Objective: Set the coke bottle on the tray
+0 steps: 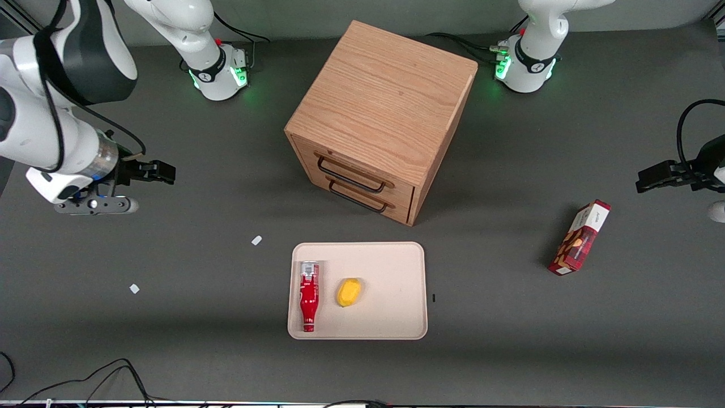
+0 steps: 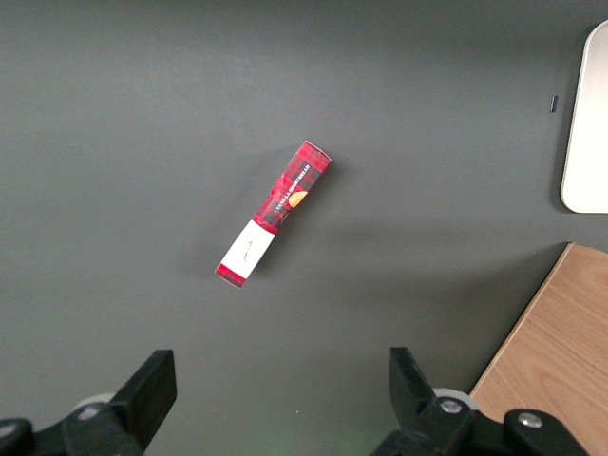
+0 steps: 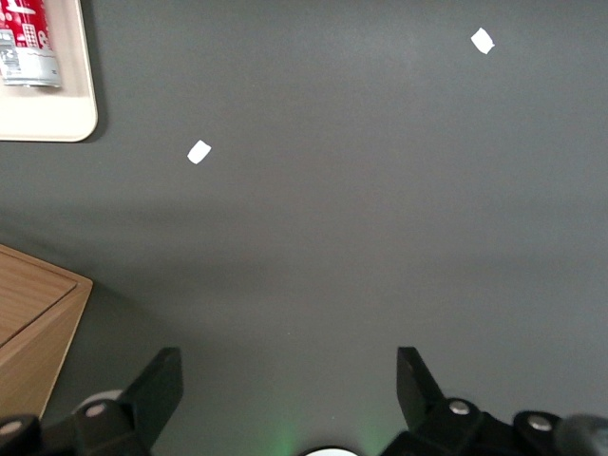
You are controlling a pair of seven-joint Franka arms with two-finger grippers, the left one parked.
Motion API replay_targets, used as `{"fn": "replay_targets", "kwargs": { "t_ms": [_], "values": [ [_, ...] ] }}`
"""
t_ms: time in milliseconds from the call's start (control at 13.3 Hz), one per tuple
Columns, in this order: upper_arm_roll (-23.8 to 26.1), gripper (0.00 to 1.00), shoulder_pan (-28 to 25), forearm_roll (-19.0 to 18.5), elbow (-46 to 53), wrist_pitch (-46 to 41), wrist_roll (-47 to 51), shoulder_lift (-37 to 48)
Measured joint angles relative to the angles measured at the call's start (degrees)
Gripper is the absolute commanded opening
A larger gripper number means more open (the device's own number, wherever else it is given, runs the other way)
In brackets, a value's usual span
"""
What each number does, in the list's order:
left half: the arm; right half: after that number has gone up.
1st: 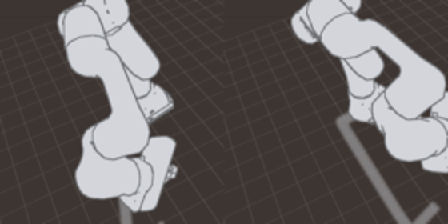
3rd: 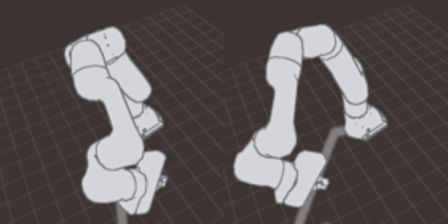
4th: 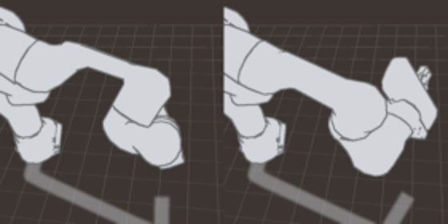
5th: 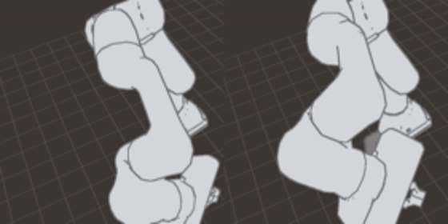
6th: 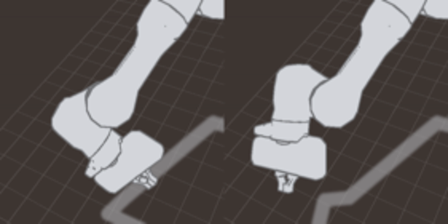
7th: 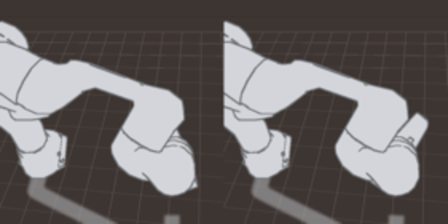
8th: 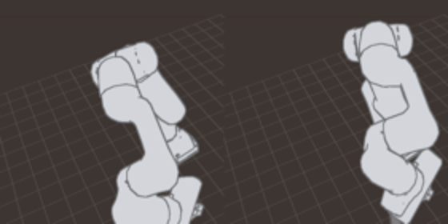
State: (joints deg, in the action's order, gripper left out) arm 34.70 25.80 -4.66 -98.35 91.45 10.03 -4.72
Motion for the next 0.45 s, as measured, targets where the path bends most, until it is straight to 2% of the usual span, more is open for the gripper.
{"fn": "replay_targets", "kwargs": {
  "t_ms": [75, 301, 451],
  "values": [
    [-3.19, 1.0, -2.29, 1.02, 0.12, -0.46, -0.52, 0.79],
    [-22.18, 1.0, -18.99, 5.22, 0.23, -1.75, -1.23, 4.12],
    [-27.09, 1.0, -23.29, 5.81, 0.24, -1.82, -1.43, 5.5]
  ]
}}
